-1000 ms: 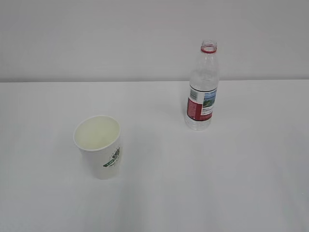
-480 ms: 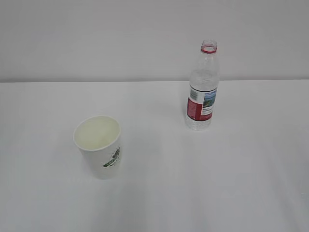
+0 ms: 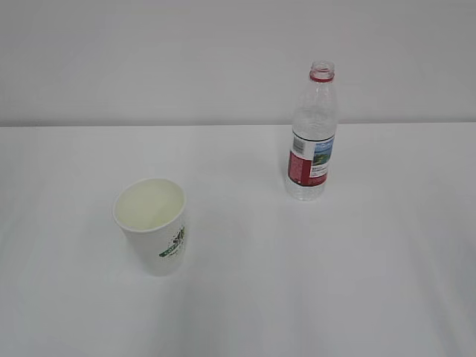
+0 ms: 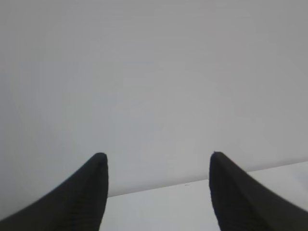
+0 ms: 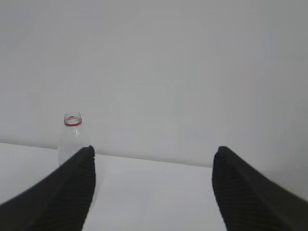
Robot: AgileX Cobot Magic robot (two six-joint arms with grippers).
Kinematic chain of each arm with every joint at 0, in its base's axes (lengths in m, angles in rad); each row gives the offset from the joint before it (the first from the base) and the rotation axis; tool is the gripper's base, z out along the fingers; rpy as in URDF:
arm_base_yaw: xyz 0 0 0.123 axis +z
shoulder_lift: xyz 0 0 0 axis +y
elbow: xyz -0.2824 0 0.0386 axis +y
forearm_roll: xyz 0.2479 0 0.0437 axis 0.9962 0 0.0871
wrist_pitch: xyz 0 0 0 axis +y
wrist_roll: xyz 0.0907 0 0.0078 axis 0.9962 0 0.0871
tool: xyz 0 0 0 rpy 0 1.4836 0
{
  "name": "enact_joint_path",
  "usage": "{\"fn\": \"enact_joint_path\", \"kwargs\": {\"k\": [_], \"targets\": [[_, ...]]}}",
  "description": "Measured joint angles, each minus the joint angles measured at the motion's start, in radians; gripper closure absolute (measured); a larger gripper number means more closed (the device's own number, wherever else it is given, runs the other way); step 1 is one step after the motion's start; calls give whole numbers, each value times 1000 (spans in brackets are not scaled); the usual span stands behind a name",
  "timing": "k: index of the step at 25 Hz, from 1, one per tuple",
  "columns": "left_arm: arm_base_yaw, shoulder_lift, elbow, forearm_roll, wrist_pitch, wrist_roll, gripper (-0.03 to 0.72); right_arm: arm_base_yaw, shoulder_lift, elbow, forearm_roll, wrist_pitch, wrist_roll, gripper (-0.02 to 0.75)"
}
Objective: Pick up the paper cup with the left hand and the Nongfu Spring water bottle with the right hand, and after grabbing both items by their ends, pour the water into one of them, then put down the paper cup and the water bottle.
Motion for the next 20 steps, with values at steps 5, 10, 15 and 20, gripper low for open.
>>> {"fn": "enact_joint_path", "kwargs": {"k": [5,10,15,20], "targets": [[0,98,0,0,-23,0,210,0,37,0,-1,-59,0,165],[0,182,0,0,-60,0,211,0,101,0,-4,-130,0,166],[0,223,0,0,-107,0,213,0,185,0,-4,-192,0,166],[0,257,0,0,-144,0,213,0,277,0,-6,-259,0,166]]}}
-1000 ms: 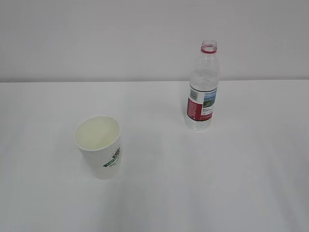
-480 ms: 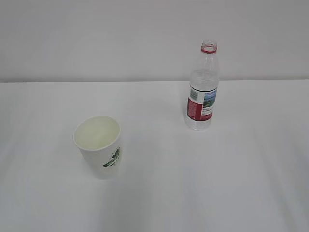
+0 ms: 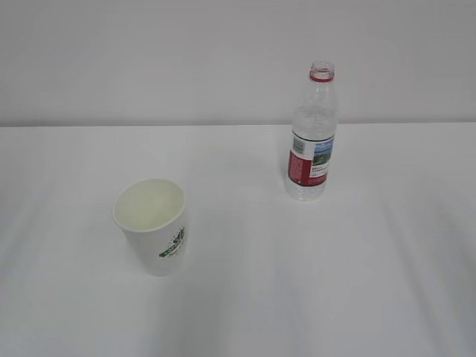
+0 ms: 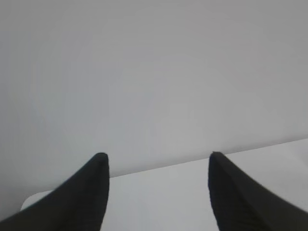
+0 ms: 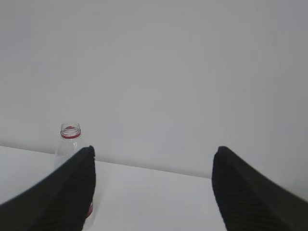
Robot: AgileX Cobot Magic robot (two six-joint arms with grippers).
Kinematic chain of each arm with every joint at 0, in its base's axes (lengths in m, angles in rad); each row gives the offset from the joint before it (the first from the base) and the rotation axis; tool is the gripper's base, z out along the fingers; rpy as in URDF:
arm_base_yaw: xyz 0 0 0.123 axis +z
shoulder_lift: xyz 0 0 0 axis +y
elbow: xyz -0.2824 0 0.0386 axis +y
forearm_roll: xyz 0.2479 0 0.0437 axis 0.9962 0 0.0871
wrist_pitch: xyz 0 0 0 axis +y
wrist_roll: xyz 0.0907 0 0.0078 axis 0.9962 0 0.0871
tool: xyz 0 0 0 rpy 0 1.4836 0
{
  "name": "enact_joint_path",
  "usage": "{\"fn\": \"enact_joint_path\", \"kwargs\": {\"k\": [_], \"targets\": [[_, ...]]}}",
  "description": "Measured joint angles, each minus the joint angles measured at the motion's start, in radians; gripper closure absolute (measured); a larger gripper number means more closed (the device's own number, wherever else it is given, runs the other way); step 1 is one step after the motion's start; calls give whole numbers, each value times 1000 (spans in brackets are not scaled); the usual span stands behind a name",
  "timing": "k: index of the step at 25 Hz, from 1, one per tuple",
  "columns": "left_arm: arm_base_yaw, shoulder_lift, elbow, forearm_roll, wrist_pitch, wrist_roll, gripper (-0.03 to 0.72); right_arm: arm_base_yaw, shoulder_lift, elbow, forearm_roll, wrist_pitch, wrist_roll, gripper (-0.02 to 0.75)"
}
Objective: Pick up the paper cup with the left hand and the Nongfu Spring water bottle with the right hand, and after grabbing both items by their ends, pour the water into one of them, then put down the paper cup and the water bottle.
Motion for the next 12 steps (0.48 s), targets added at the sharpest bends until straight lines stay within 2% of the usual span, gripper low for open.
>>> {"fn": "enact_joint_path", "kwargs": {"k": [12], "targets": [[0,141,0,0,-116,0,214,0,140,0,0,-85,0,168]]}}
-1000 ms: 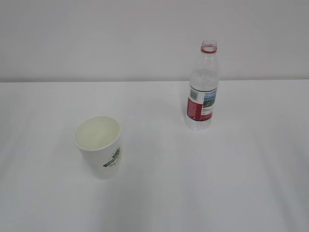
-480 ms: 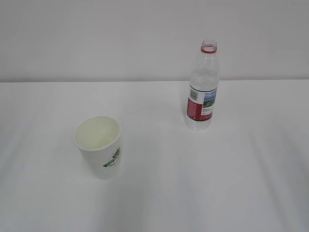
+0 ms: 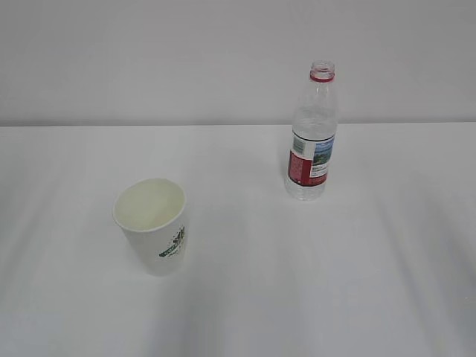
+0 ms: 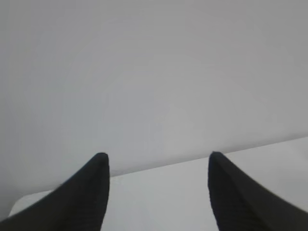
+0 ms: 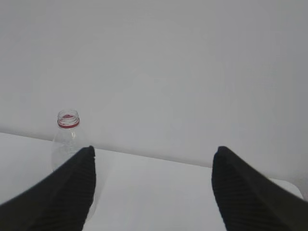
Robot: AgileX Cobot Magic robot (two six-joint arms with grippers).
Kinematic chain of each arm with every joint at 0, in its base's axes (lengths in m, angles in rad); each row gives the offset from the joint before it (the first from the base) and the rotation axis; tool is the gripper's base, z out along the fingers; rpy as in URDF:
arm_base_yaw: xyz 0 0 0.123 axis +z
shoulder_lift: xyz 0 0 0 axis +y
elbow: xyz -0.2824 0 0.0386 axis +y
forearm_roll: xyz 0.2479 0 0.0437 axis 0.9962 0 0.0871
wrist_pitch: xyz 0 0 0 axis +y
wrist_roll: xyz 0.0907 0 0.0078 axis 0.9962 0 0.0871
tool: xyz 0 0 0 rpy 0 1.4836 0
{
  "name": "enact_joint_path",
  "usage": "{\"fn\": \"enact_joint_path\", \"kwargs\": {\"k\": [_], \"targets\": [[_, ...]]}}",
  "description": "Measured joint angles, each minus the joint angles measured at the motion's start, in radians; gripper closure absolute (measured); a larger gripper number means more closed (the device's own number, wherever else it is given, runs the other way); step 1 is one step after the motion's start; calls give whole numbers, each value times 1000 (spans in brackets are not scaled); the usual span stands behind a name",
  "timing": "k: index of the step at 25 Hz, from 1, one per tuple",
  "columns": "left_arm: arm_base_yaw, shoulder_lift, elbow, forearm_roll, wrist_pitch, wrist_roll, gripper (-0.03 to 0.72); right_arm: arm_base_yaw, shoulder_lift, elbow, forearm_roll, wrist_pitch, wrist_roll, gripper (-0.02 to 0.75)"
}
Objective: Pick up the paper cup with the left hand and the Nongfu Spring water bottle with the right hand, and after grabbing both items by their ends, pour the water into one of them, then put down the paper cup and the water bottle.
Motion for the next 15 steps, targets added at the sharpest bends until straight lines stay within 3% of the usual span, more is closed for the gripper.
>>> {"fn": "enact_joint_path", "kwargs": {"k": [15], "targets": [[0,239,0,0,-174,0,223,0,211,0,-1,-140,0,168]]}}
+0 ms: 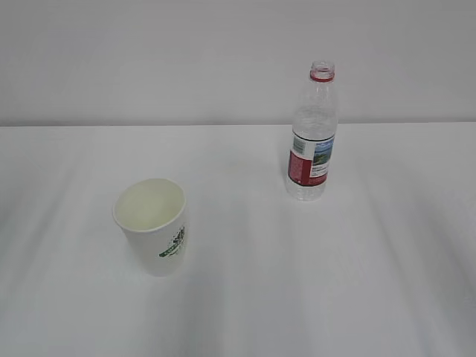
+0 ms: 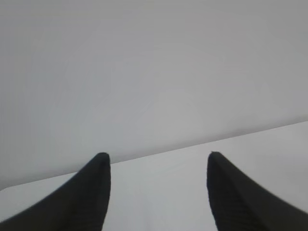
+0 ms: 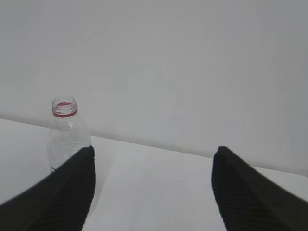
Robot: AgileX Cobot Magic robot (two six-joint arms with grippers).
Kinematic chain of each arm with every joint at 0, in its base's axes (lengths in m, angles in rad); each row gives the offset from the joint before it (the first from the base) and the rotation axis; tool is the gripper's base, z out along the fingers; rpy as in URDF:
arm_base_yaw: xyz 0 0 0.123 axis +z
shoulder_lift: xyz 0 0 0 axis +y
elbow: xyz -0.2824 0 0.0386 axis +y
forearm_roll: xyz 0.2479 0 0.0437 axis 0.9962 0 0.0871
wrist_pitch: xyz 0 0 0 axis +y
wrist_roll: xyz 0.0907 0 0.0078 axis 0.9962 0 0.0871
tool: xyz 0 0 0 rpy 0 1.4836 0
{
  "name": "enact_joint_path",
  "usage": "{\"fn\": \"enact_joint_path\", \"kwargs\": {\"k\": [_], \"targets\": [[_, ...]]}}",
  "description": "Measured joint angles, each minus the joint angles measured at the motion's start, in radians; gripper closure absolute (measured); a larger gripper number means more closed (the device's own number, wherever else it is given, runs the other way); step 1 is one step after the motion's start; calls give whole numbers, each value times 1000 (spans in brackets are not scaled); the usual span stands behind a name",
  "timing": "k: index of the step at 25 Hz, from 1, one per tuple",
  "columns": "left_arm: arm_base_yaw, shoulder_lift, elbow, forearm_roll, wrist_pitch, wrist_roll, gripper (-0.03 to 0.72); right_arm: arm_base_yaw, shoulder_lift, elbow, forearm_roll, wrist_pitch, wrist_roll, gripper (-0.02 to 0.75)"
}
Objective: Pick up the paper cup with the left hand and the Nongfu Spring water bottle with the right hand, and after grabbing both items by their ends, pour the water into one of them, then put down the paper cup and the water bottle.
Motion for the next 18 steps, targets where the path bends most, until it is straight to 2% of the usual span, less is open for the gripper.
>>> {"fn": "enact_joint_path", "kwargs": {"k": [12,18], "targets": [[0,195,0,4,-82,0,240,0,251,0,-2,-222,0,169],[0,208,41,2,-169,0,241,0,346,0,-17,-264,0,169]]}}
